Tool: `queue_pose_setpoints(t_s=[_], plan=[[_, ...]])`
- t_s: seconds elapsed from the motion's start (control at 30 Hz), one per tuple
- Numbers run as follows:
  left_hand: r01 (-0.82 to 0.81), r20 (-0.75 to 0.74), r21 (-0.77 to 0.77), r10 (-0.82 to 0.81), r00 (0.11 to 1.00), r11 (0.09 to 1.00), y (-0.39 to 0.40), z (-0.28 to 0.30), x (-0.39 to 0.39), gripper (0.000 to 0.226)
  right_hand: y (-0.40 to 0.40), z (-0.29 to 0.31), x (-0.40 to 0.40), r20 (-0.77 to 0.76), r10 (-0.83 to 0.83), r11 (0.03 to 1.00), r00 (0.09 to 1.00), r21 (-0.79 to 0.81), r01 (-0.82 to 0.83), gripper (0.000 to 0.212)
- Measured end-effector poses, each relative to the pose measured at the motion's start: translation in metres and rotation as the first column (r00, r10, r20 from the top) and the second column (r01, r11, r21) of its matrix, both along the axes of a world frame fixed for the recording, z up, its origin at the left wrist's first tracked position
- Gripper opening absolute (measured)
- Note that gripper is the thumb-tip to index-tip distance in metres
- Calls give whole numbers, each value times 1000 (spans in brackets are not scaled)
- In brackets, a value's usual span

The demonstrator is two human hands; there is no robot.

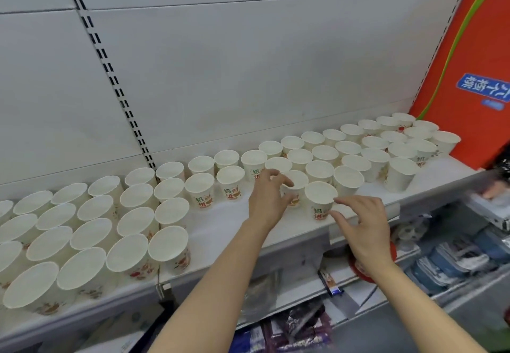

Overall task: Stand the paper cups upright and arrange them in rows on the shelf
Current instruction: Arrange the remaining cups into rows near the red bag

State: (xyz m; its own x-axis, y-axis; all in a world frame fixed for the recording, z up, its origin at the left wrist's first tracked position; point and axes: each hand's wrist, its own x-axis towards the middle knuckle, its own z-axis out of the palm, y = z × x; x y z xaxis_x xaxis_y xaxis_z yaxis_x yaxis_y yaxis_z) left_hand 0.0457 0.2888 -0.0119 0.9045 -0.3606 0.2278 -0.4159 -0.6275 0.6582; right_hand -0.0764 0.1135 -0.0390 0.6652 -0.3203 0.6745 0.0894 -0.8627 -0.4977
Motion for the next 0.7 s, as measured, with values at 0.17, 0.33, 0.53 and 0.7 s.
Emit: queue_pose_setpoints(t_s=[0.17,0.33,0.53,0.7], plan=[[-94,-47,-137,88,995,986,-3,-1,-6,6,-20,1,6,-83,143,988,986,76,-137,28],[-223,-67,-328,213,975,918,29,7,-33,6,-22,-2,14,-108,249,949,963,227,-220,28],[-354,-34,-233,356,934,906,79,23,-56,6,-11,-1,18,-89,289,927,953,276,-256,24],[-382,47,-125,390,920,916,122,35,-59,7,-2,4,24,-131,267,952,955,188,-241,15]])
